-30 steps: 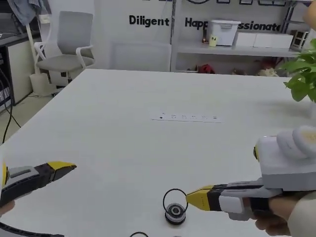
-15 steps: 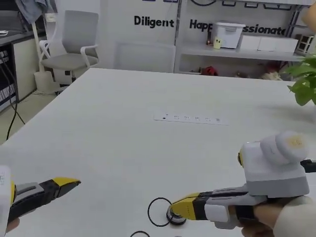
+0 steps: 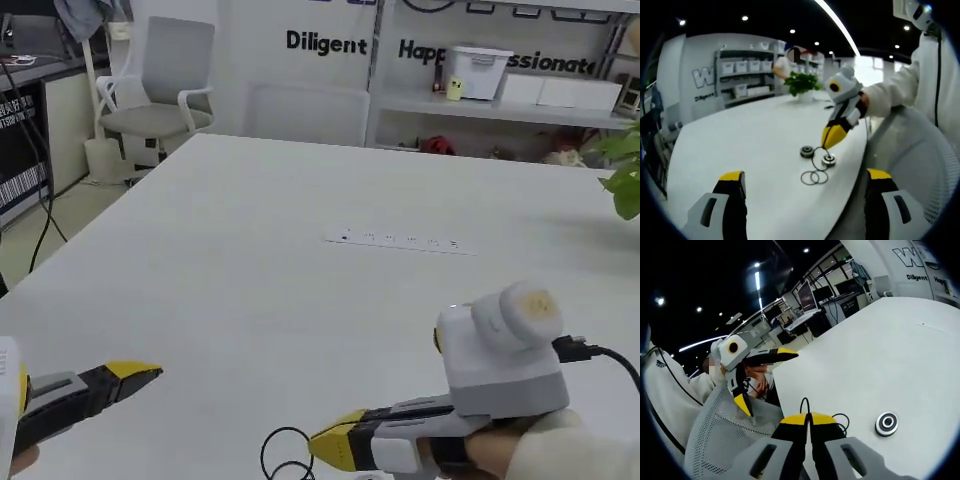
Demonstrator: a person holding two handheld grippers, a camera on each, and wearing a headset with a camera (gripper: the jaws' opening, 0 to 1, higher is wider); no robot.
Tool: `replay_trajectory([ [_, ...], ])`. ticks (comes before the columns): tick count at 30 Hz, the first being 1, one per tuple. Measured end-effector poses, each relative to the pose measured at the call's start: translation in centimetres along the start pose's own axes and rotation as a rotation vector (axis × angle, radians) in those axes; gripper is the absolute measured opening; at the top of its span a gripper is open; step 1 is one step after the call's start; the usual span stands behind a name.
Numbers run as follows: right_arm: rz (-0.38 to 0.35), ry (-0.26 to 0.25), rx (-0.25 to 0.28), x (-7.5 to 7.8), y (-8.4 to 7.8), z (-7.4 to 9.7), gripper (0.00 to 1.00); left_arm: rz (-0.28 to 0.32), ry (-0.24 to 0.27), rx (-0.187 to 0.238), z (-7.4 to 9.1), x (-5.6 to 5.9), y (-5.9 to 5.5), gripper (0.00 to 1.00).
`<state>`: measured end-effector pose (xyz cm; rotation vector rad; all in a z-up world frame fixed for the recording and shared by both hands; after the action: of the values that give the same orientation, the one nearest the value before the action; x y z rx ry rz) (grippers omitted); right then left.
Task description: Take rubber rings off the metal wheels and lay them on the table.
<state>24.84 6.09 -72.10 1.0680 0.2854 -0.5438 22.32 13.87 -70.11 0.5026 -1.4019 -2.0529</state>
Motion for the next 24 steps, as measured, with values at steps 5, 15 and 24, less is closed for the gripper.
replay_trajectory([
  [5, 0.004, 0.013, -0.033, -0.4, -0.8, -1.2, 0.0, 0.014, 0.008, 0.004, 0.3, -0.1, -0.3, 1.0],
  [15, -0.003, 0.014, -0.077, -0.1, -2.1, -2.8, 0.0, 0.033, 0.005, 0.0, 0.6, 0.2, -0.6, 1.0],
  [24, -0.017, -0.019, -0.109, 1.1, -3.4, -4.1, 0.0, 0.037, 0.041, 0.006, 0.9, -0.5, -0.6, 1.0],
])
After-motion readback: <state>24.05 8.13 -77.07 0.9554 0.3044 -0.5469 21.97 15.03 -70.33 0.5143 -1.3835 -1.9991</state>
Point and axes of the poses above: the centre of the closed fingertips' face, and the gripper's own axes: z roughly backward along the fingers, x roughly to its right, y roughly out of its top, the point moved 1 cm from there along z, roughly backward along the fingers
